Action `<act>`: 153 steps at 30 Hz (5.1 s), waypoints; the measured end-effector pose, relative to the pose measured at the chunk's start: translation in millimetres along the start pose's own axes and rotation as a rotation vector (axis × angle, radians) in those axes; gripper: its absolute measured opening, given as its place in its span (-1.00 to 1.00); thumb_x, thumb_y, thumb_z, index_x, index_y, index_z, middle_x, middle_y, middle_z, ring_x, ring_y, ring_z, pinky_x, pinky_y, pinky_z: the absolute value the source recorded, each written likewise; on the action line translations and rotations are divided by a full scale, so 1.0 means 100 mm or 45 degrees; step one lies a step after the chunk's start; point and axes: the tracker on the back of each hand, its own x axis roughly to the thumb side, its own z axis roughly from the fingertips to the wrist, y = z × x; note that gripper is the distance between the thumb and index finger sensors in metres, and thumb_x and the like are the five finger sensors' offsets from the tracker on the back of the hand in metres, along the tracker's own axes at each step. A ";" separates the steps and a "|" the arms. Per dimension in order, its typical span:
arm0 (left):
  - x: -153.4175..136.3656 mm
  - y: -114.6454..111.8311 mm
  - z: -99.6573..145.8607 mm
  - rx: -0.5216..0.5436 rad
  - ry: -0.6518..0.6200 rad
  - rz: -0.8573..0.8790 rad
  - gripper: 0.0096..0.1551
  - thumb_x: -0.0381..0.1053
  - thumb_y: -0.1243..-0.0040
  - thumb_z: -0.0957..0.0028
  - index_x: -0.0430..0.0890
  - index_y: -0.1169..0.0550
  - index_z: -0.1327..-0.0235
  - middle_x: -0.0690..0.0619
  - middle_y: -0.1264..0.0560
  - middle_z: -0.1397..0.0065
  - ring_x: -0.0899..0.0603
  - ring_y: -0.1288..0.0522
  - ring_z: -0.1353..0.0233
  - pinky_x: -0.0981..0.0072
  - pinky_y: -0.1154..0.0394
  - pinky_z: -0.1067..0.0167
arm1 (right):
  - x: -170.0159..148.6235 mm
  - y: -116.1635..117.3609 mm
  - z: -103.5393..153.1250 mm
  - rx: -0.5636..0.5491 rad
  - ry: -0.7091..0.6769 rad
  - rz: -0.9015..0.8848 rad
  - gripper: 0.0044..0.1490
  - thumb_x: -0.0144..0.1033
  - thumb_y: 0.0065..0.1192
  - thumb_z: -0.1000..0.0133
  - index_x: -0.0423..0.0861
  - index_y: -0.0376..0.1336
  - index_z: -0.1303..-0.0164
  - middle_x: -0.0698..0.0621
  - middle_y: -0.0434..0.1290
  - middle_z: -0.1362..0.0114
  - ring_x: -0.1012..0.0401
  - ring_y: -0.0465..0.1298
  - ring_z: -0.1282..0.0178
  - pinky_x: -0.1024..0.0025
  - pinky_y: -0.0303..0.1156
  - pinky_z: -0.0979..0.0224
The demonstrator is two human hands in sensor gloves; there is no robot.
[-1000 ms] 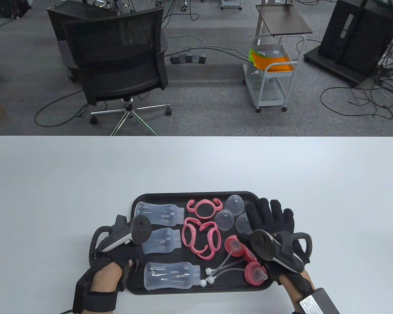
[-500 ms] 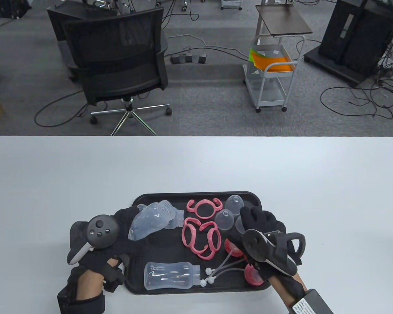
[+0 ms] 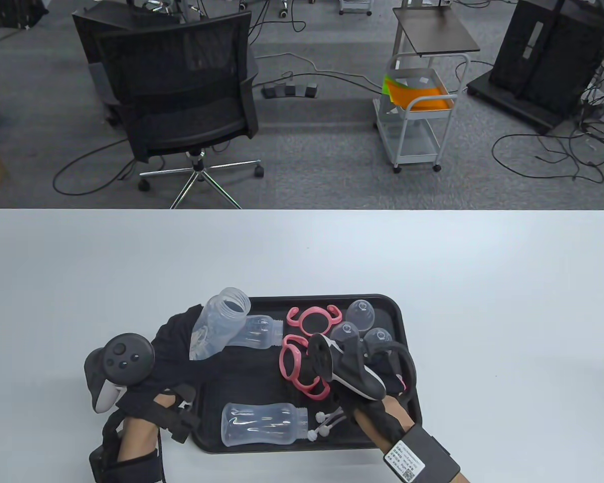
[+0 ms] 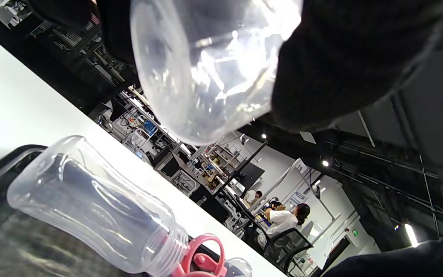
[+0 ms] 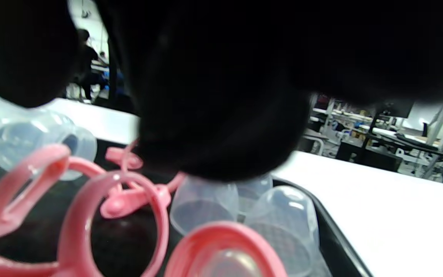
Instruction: Assemble baby bottles from components
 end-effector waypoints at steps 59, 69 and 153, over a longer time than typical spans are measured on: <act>0.14 -0.28 -0.06 -0.058 -0.067 -0.039 0.19 0.38 -0.65 0.19 -0.23 -0.36 -0.51 -0.24 -0.45 -0.49 -0.42 -0.54 -0.45 -0.46 -0.34 -0.42 | -0.65 -0.24 0.13 -0.029 0.087 -0.649 -0.36 0.11 0.47 0.14 -0.17 0.62 0.17 -0.02 0.76 0.34 0.30 0.75 0.70 0.47 0.73 0.65; 0.36 -0.35 -0.03 -0.139 -0.174 -0.166 0.19 0.39 -0.68 0.20 -0.11 -0.35 -0.56 -0.15 -0.42 -0.51 -0.38 -0.50 -0.46 -0.50 -0.26 -0.45 | -0.92 -0.10 0.25 -0.194 0.010 -0.912 -0.37 0.11 0.46 0.15 -0.15 0.61 0.16 -0.02 0.75 0.32 0.29 0.76 0.66 0.45 0.73 0.61; 0.60 -0.67 -0.04 -0.299 -0.294 -0.053 0.22 0.43 -0.68 0.25 -0.13 -0.37 -0.54 -0.14 -0.46 -0.48 -0.35 -0.54 -0.43 -0.54 -0.22 -0.45 | -0.25 -0.37 0.89 -0.936 -0.301 -0.499 -0.22 0.24 0.29 0.07 0.12 0.37 -0.33 0.05 0.57 -0.30 0.20 0.73 -0.06 0.33 0.73 -0.06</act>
